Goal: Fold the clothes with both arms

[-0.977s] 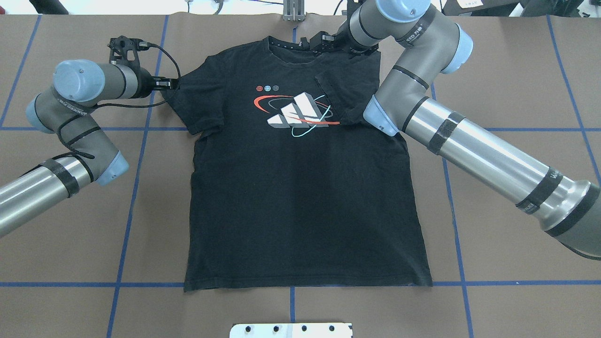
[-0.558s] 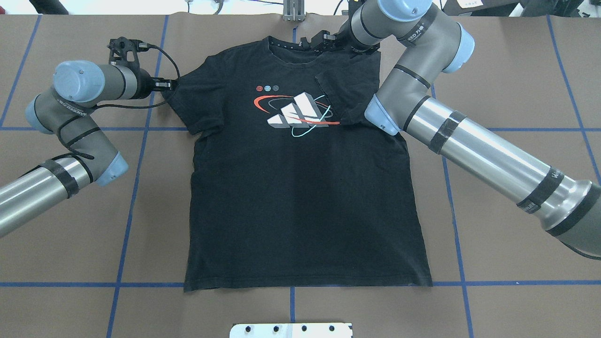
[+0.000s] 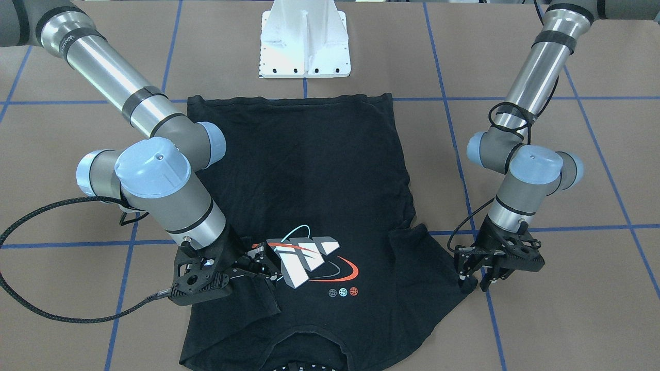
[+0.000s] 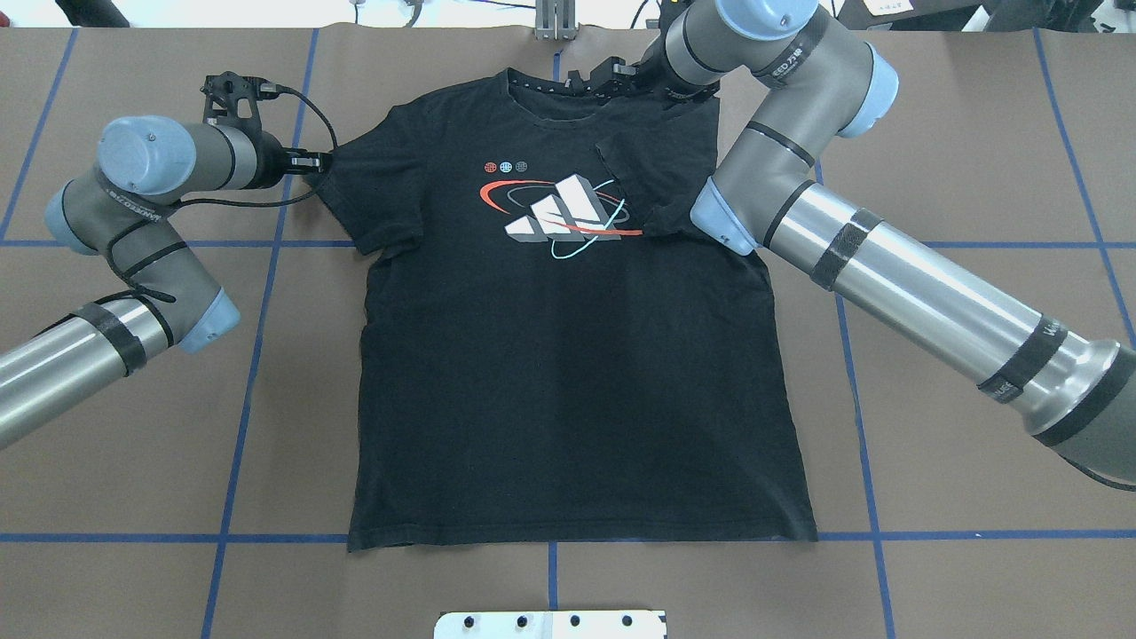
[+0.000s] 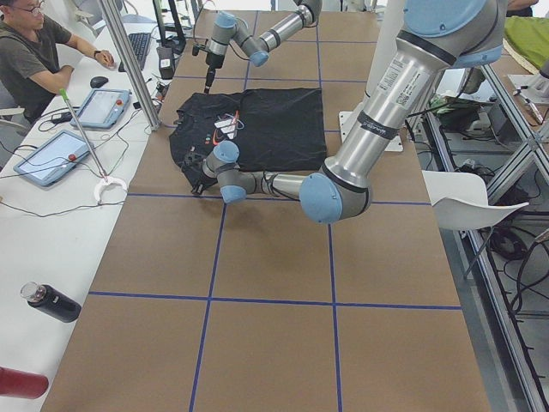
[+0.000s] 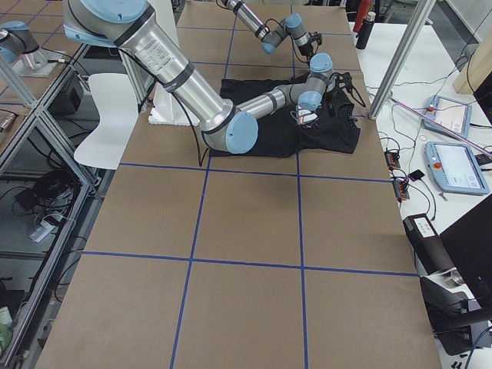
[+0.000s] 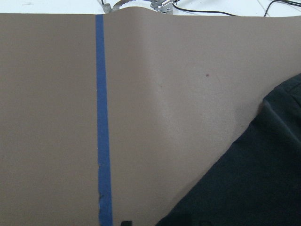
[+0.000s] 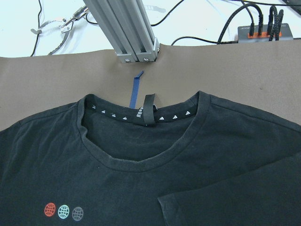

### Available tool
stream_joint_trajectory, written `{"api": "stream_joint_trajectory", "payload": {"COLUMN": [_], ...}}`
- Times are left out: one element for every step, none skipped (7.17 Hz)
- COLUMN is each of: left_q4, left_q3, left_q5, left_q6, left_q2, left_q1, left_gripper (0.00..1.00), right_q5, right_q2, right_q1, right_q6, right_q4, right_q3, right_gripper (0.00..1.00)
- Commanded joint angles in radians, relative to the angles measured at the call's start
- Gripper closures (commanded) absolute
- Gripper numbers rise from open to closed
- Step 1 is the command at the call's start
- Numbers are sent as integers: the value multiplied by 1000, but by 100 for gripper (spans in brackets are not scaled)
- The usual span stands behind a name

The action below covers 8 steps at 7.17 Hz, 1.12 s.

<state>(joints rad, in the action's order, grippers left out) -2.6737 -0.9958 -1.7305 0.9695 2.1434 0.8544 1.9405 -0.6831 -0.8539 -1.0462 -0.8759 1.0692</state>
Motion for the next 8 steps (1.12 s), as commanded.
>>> {"api": "stream_joint_trajectory", "payload": {"left_q4": [0, 0, 2, 3, 5, 14, 15, 17], "left_q3": [-1, -1, -3, -4, -6, -7, -9, -9], "left_q5": [-1, -1, -1, -1, -1, -1, -1, -1], "left_q6": [-2, -2, 0, 0, 0, 0, 0, 1], "left_q2": [0, 0, -2, 0, 0, 1, 1, 1], "left_q1": [0, 0, -1, 0, -1, 0, -1, 0], "left_gripper": [47, 51, 54, 58, 64, 73, 88, 100], "right_q5": [0, 0, 0, 0, 0, 0, 0, 0], "right_q2": [-1, -1, -3, -6, -6, -6, -7, -7], "right_q1": [-1, -1, -1, -1, -2, -2, -2, -4], "right_q6": [0, 0, 0, 0, 0, 0, 0, 0], "right_q4": [0, 0, 0, 0, 0, 0, 0, 0], "right_q3": [0, 0, 0, 0, 0, 0, 0, 0], "right_gripper": [1, 1, 1, 1, 1, 1, 1, 1]}}
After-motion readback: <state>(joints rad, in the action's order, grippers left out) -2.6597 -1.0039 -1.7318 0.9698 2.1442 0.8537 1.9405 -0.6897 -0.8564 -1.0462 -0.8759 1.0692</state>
